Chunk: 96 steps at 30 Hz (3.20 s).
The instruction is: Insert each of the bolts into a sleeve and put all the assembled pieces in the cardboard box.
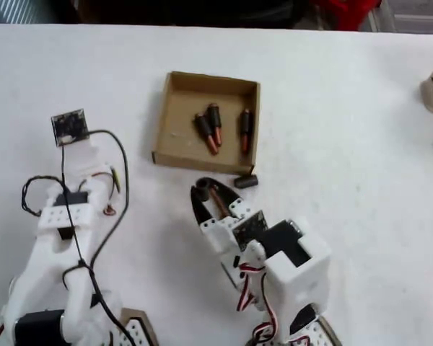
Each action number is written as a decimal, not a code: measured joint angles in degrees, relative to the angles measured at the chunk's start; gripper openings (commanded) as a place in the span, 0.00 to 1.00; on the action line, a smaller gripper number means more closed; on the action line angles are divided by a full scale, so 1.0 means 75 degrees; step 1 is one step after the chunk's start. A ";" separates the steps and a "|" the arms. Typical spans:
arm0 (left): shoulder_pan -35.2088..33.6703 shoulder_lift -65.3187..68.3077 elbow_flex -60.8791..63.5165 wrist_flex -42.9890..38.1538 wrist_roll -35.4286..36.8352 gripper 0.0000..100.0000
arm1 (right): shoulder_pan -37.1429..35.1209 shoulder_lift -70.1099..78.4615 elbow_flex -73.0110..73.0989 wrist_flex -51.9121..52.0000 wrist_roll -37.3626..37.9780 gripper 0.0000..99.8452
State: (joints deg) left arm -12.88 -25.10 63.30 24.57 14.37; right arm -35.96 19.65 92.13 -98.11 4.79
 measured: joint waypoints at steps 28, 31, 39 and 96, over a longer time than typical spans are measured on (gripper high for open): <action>0.1805 -0.0012 0.2966 -0.8381 0.0047 0.02 | -0.1102 0.0117 -0.1125 0.1078 0.0000 0.02; 0.1922 -0.0012 0.2977 -0.8545 0.0047 0.02 | -0.1090 0.0258 -0.1137 0.1078 0.0000 0.02; 0.1981 -0.0012 0.2977 -0.8803 0.0047 0.02 | -0.1090 0.1008 -0.1395 0.0551 0.0000 0.02; 0.3317 -1.0432 0.4501 0.0176 0.0656 0.02 | -0.1090 0.1078 -0.1418 0.0492 0.0000 0.02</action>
State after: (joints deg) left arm 12.00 -103.34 97.05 25.89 19.30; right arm -44.13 27.74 81.49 -94.42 4.79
